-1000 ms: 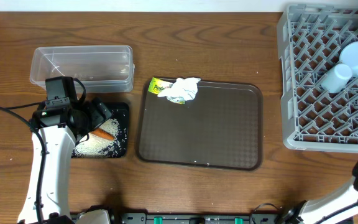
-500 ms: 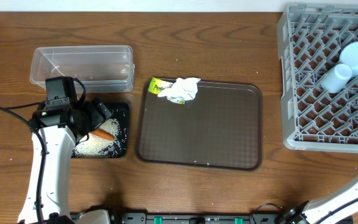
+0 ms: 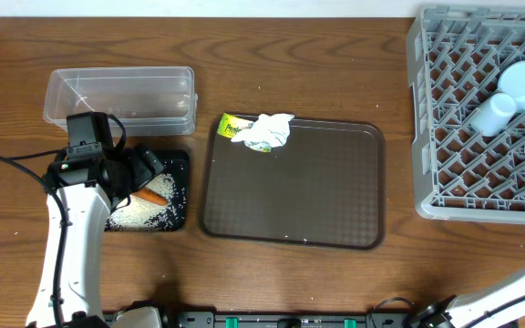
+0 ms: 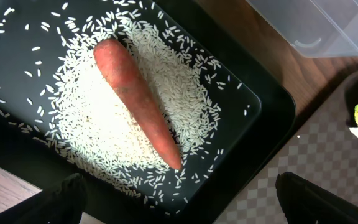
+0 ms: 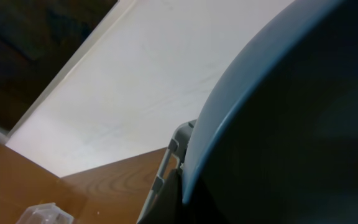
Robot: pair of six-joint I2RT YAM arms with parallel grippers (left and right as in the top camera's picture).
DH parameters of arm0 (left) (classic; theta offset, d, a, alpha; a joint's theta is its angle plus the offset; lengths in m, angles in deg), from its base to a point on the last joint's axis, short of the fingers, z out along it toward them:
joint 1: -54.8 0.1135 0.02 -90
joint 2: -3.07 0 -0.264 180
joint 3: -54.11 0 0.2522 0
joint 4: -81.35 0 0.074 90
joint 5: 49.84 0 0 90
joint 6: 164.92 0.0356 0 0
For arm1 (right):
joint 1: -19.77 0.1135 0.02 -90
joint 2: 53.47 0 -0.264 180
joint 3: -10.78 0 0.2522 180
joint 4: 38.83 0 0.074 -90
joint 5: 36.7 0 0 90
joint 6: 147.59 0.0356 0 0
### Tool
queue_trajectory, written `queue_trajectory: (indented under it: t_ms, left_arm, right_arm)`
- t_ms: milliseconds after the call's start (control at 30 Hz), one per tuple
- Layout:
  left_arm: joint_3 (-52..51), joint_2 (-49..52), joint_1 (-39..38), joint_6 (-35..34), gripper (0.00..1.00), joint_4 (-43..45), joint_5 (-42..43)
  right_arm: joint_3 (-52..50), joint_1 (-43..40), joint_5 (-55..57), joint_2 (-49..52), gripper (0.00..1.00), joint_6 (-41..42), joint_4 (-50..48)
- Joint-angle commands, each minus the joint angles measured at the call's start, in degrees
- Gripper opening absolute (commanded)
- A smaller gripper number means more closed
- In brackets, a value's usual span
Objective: Sort waste into correct bins and load items into the dishwasher rack
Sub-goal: 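Lift the blue bowl right and place it into the grey rack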
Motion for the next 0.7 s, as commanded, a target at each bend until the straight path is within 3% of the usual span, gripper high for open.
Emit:
queue_trajectory:
  t_ms: [0,267,667]
  left_arm:
    - [0.15,0.33,0.20,0.11,1.00,0.00,-0.04]
    - [0.15,0.33,0.20,0.11,0.99,0.00,-0.04]
    - [0.15,0.33,0.20,0.11,1.00,0.00,-0.04]
  right_arm:
    - [0.72,-0.63,-3.19,0.87,0.01,-0.92,1.88]
    - [0.72,-0.52,-3.23,1.36,0.01,-10.36,12.41]
    - [0.72,-2.86,3.02,1.36,0.02,-10.47,20.72]
